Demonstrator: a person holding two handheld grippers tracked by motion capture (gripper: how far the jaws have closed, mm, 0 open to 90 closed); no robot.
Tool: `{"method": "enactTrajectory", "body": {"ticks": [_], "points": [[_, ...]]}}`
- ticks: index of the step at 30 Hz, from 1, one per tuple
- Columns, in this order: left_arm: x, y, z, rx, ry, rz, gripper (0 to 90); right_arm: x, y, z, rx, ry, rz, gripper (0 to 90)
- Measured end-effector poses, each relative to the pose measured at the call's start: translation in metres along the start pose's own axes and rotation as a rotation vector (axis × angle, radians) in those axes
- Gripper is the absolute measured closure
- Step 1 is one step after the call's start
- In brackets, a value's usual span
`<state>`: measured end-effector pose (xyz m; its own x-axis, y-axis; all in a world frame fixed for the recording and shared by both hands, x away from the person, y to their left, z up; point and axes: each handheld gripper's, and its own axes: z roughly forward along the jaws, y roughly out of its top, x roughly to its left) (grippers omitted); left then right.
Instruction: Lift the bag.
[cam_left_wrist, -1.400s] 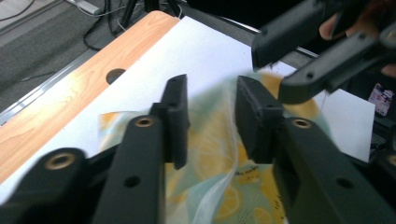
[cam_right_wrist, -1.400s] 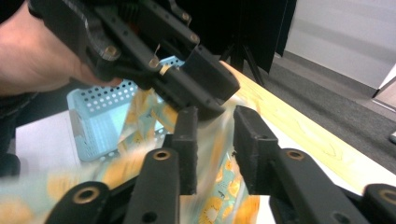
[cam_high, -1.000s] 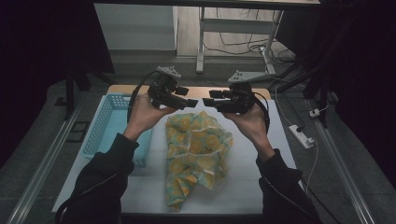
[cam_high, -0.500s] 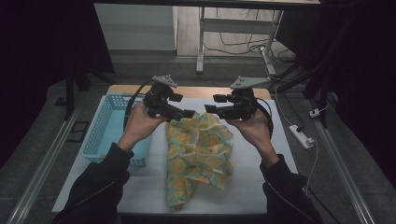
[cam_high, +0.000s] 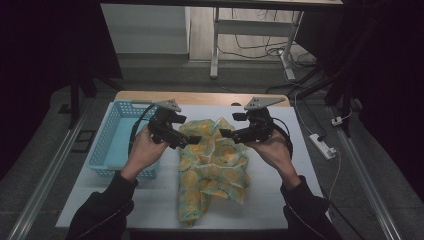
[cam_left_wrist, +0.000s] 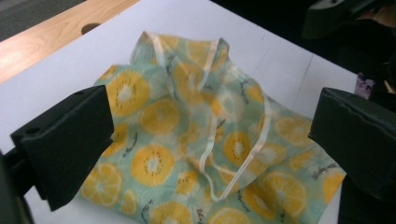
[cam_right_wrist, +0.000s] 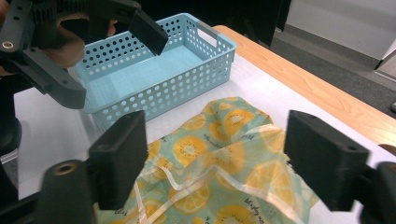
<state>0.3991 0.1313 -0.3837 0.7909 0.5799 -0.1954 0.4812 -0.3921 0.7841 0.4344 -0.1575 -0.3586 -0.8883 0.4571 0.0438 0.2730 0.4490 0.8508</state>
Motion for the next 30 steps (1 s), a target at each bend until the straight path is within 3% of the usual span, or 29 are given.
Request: {"method": "enactTrajectory", "body": {"ticks": [14,18,30], "points": [[0.007,-0.048,0.004,-0.043,-0.022,-0.036,0.0,0.01,-0.032,0.014,0.025,-0.035,-0.007,0.6],[0.004,-0.057,0.004,-0.043,-0.013,-0.04,0.0,0.012,-0.036,0.012,0.003,-0.044,-0.004,0.5],[-0.003,-0.082,-0.001,-0.043,0.009,-0.057,0.0,0.016,-0.055,0.009,0.031,-0.057,-0.017,0.2]]}}
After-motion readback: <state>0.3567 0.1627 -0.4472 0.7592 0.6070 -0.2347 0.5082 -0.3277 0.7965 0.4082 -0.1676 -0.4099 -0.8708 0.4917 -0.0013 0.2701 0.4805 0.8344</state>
